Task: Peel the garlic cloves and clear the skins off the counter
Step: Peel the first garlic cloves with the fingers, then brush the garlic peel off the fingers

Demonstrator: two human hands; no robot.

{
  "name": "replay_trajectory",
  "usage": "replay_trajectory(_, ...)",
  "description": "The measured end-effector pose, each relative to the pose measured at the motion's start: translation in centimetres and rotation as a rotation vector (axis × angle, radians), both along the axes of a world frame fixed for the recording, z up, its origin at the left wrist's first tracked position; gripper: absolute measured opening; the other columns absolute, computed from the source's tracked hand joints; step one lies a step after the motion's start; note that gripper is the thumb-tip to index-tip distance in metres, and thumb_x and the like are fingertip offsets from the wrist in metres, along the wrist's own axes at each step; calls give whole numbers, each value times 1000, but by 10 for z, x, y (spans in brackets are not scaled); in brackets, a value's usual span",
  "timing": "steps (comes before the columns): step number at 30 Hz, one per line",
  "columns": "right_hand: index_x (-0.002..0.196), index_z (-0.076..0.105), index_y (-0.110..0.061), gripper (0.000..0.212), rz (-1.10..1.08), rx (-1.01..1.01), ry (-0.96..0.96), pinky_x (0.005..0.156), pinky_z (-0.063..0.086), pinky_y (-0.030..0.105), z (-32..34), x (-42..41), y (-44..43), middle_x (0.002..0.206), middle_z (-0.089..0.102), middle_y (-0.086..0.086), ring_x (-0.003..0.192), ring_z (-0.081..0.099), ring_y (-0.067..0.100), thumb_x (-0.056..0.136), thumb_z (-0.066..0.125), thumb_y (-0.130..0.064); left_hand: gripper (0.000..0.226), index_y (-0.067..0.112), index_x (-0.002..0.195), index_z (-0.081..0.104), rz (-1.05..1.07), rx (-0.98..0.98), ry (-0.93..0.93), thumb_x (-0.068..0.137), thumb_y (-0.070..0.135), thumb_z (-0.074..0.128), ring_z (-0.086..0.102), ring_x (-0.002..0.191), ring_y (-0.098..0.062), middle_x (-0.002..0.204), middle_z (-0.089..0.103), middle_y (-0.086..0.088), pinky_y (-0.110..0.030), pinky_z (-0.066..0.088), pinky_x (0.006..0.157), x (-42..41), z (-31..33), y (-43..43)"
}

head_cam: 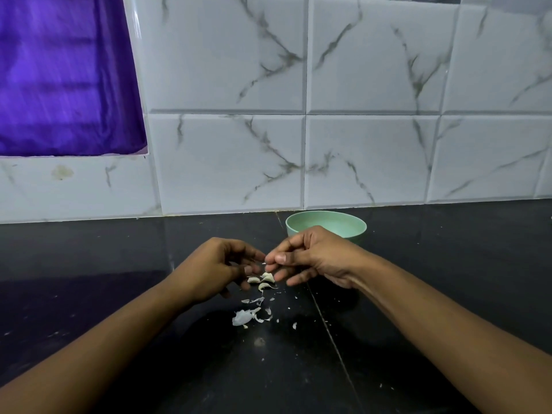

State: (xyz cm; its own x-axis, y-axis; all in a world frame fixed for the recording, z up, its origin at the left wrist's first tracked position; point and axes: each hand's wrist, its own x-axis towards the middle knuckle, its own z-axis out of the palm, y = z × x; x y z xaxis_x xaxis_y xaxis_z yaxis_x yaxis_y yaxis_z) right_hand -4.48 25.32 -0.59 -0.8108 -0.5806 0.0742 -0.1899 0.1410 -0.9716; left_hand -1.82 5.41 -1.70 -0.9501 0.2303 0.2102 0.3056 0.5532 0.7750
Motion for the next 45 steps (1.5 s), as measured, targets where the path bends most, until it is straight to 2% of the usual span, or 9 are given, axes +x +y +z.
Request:
replay_trajectory(7, 81, 67, -3, 5, -58, -92, -54, 49, 52, 16, 0, 3, -4, 66, 69, 6, 57, 68, 10, 81, 67, 2, 24, 24, 98, 67, 2, -9, 9, 89, 3, 60, 68, 65, -11, 81, 73, 9, -24, 48, 46, -1, -2, -1)
replay_trajectory(13, 70, 61, -6, 27, -154, 6, -34, 35, 38, 13, -2, 4, -6, 44, 56, -3, 34, 49, 3, 89, 62, -25, 23, 22, 97, 67, 5, -2, 10, 91, 2, 56, 65, 60, -8, 68, 70, 10, -22, 44, 45, -2, -3, -1)
replay_trajectory(18, 92, 63, 2, 26, 18, -70, -229, 49, 53, 15, 1, 1, 0, 70, 71, 8, 60, 70, 11, 97, 47, -18, 19, 22, 97, 68, 2, 17, 10, 92, 7, 59, 66, 61, -11, 73, 71, 6, -22, 45, 44, -2, -3, -3)
replay_trajectory(23, 115, 58, 2, 24, 93, -112, -261, 64, 56, 16, 4, -3, 6, 104, 69, 14, 85, 71, 12, 95, 45, 3, 19, 20, 99, 68, 12, 16, 7, 91, 5, 58, 68, 63, -12, 76, 73, 4, -23, 47, 45, -3, -4, -5)
replay_trajectory(26, 113, 60, 0, 26, 87, -101, -222, 67, 56, 16, 3, -3, 7, 102, 70, 11, 85, 71, 13, 90, 50, 9, 23, 21, 97, 67, 5, 10, 9, 91, 2, 57, 68, 63, -12, 71, 71, 7, -22, 47, 45, -2, -4, -5)
replay_trajectory(32, 82, 64, -3, 2, -67, -133, -135, 48, 51, 13, 3, -1, 4, 68, 71, 5, 56, 67, 7, 84, 64, -2, 21, 21, 96, 69, 11, 23, 15, 90, 3, 60, 66, 63, -12, 72, 71, 5, -24, 46, 46, -4, -6, -6)
replay_trajectory(35, 81, 65, -2, 18, -80, -149, -182, 43, 48, 11, 0, -5, 2, 59, 67, 3, 47, 63, 5, 90, 59, -16, 19, 22, 95, 69, 21, 38, 12, 90, 6, 61, 66, 62, -13, 74, 72, 2, -23, 45, 45, -3, -7, -5)
replay_trajectory(41, 106, 58, 13, 34, 25, -324, -439, 65, 59, 22, 4, -10, 5, 93, 70, 23, 78, 72, 23, 101, 37, -13, 14, 20, 95, 69, 20, 72, 3, 91, 9, 61, 66, 61, -13, 75, 71, -1, -23, 46, 46, -3, -7, -5)
replay_trajectory(45, 106, 55, 16, 46, -29, -469, -541, 69, 59, 29, 7, -12, 6, 99, 66, 28, 78, 72, 30, 104, 30, -22, 14, 18, 96, 70, 12, 87, -5, 90, 9, 62, 66, 62, -14, 76, 71, 0, -25, 47, 47, -2, -6, -5)
